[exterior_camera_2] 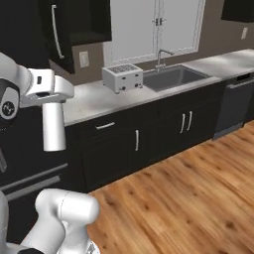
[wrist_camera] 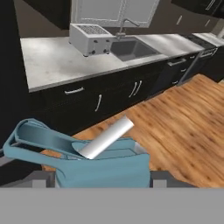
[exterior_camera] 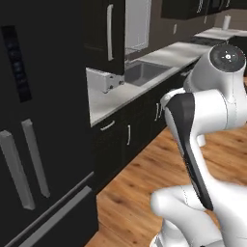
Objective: Sort all alcoholic drinks to one cabinet, and non-alcoholic drinks to the other.
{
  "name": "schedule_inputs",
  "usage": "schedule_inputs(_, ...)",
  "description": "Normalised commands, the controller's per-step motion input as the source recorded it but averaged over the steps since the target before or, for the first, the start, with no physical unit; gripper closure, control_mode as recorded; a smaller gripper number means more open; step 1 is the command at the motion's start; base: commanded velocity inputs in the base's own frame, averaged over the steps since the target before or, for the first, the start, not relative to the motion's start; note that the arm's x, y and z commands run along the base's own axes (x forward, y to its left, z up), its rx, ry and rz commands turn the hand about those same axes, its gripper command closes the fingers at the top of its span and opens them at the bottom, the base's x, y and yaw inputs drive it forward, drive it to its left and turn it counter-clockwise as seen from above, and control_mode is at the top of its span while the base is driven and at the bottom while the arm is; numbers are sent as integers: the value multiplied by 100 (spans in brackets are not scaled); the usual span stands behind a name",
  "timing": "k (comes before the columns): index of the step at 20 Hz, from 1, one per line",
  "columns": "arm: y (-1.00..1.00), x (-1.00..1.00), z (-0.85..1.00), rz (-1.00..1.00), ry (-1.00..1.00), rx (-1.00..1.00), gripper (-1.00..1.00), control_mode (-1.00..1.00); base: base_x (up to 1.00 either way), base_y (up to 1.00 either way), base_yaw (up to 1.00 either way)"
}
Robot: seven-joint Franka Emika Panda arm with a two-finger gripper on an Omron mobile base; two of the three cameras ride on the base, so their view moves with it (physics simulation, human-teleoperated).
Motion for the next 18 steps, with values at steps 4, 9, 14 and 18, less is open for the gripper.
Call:
schedule_inputs(4,0,0,0,0,0,0,100,100,43,-79,8)
schedule_inputs(9,0,0,0,0,0,0,100,100,43,-79,21)
schedule_inputs(14,0,0,0,0,0,0,100,100,57,-66,37)
schedule_inputs(18,0,0,0,0,0,0,100,100,59,-56,47)
